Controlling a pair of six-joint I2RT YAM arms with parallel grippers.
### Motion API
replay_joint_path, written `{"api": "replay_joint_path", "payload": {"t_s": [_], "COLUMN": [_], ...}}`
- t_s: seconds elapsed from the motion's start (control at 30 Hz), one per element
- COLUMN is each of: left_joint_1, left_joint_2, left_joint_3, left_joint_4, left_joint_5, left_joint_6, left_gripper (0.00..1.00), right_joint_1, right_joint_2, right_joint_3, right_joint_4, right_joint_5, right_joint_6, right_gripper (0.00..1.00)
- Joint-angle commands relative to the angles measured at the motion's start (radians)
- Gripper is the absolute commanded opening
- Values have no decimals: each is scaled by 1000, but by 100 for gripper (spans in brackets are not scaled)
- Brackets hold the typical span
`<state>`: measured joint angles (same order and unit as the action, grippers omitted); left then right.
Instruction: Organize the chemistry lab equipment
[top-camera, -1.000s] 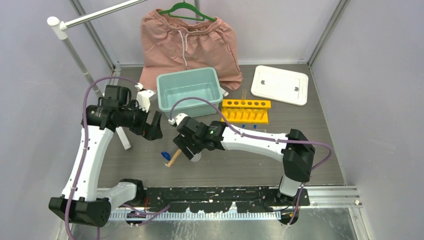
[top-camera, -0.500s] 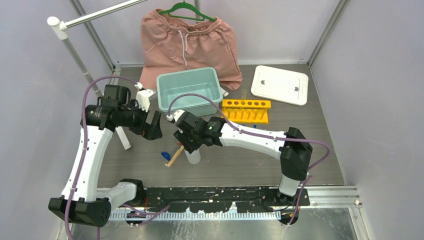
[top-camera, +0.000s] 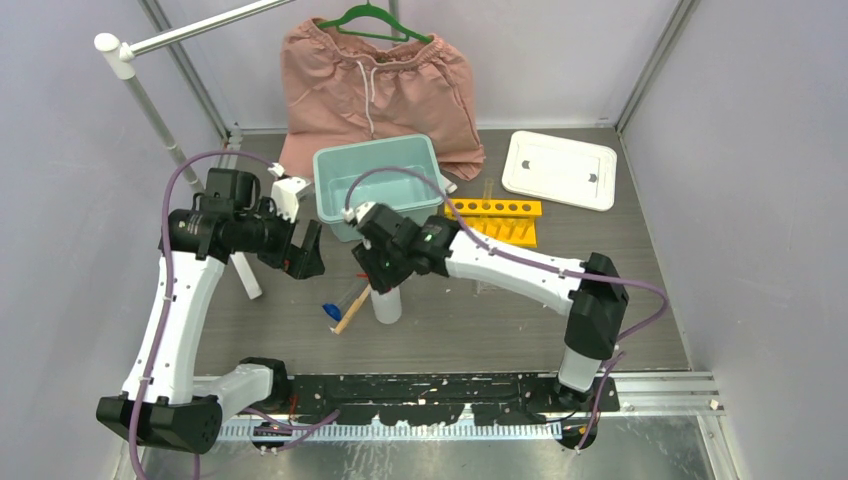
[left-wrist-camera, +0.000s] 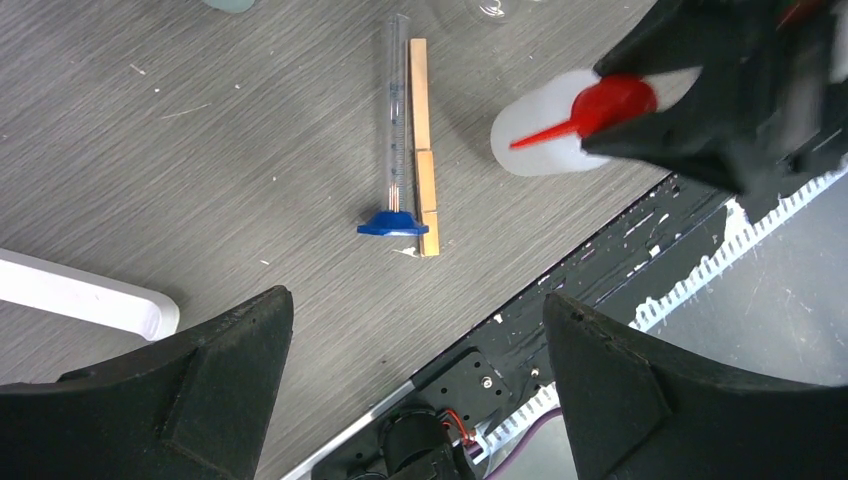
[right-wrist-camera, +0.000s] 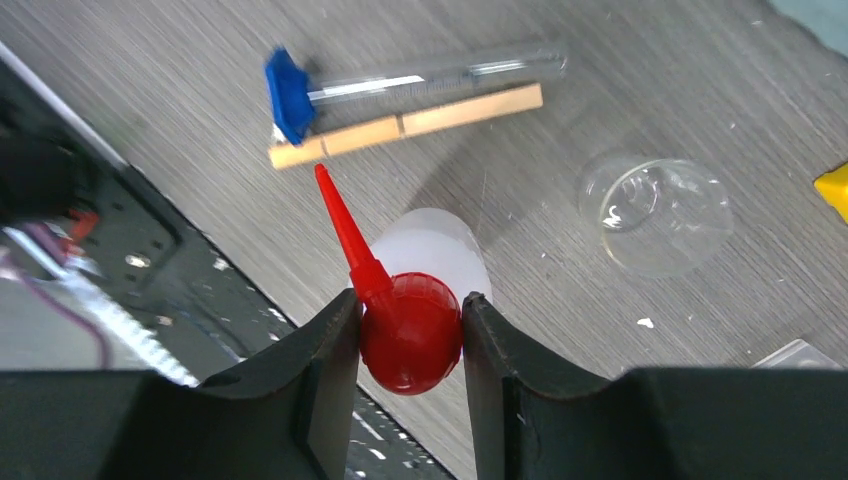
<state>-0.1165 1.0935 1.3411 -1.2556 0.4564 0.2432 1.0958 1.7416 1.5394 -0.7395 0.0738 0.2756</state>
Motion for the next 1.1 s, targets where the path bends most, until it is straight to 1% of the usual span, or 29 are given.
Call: {"api": "replay_joint_path", "payload": {"t_s": [0.0, 0.13, 0.23, 0.3, 0.4, 0.5, 0.6, 0.7, 0.8, 0.97, 1.07], "left_joint_1": [5, 5, 5, 5, 4, 5, 4, 5, 5, 5, 5], "left_joint_2": [-19, -21, -24, -26, -30, -38, -45, -51, -60, -69, -67], "left_joint_3": [49, 56, 60, 65, 74, 78, 79, 81, 75, 58, 55], "left_joint_4": [-10, -11, -14, -18, -25, -28, -27, -28, -24, -17, -13], "left_joint_5": [25, 26, 28, 28, 31, 26, 25, 30, 31, 34, 36], "left_joint_6": [-11, -17, -15, -15, -16, -12, -14, -16, -16, -13, -14], "left_gripper": [95, 94, 94, 93, 93, 93, 93, 93, 93, 93, 93], "right_joint_1": [-140, -260, -339, -390, -446, -459, -462, -464, -472, -483, -489], "right_joint_2": [-142, -170, -160, -132, -46, 78, 245, 366, 424, 456, 491], "right_joint_3": [145, 243, 308, 340, 404, 516, 679, 785, 803, 772, 797], "right_joint_4": [-37, -35, 13, 65, 117, 106, 41, -16, -23, 10, -12], "right_joint_5": [-149, -238, -236, -229, -241, -231, -192, -148, -101, -82, -84], "right_joint_6": [135, 220, 296, 350, 423, 433, 422, 427, 454, 486, 489], "right_gripper": [1, 1, 1, 1, 1, 1, 1, 1, 1, 1, 6]}}
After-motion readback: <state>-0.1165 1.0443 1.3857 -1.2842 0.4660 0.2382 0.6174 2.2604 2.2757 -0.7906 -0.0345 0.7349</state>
